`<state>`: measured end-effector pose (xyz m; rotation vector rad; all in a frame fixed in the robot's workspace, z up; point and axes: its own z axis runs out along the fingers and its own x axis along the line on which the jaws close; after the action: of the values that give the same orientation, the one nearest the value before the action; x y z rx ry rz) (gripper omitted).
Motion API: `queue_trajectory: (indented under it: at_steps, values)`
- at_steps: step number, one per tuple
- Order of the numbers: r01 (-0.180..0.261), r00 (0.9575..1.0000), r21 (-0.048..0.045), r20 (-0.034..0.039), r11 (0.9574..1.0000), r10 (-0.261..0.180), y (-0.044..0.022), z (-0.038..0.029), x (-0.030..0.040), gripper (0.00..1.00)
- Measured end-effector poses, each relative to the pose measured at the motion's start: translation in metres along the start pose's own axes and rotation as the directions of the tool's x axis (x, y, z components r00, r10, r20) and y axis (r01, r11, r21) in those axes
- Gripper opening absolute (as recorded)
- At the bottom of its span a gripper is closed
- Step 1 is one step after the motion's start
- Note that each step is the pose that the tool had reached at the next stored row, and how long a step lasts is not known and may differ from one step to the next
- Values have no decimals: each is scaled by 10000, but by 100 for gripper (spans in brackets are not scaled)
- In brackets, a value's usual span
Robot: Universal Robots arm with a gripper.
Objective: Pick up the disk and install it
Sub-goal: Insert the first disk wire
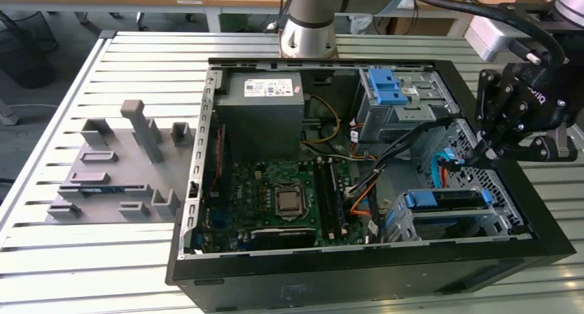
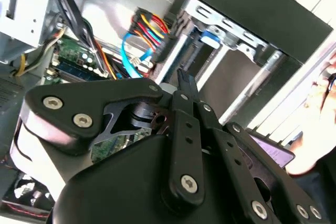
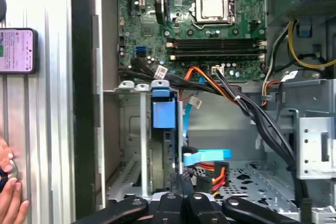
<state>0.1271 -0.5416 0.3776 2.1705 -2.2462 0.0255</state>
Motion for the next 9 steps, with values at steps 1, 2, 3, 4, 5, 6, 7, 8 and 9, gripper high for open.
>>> queue_trajectory:
  at_steps: [1, 2, 3, 4, 5, 6, 7, 8, 9]
  values:
    - [-1, 10000, 1, -31, 10000, 1, 0, 0, -40, 11]
    - [0, 10000, 2, -60, 10000, 0, -4, 0, -81, 11]
    - [0, 10000, 3, -84, 10000, 0, -8, 4, -119, 11]
    - [0, 9999, 4, -100, 10000, 0, -9, 9, -143, 11]
    - [-1, 9999, 4, -122, 10000, 1, -10, 13, -156, 11]
    - [-1, 9999, 5, -153, 10000, 2, -9, 17, -161, 11]
    - [-1, 9998, 7, -204, 10000, 2, -9, 20, -163, 11]
    - [-1, 9998, 8, -221, 10000, 1, -10, 28, -164, 11]
    - [-1, 9997, 8, -230, 10000, 1, -10, 39, -169, 11]
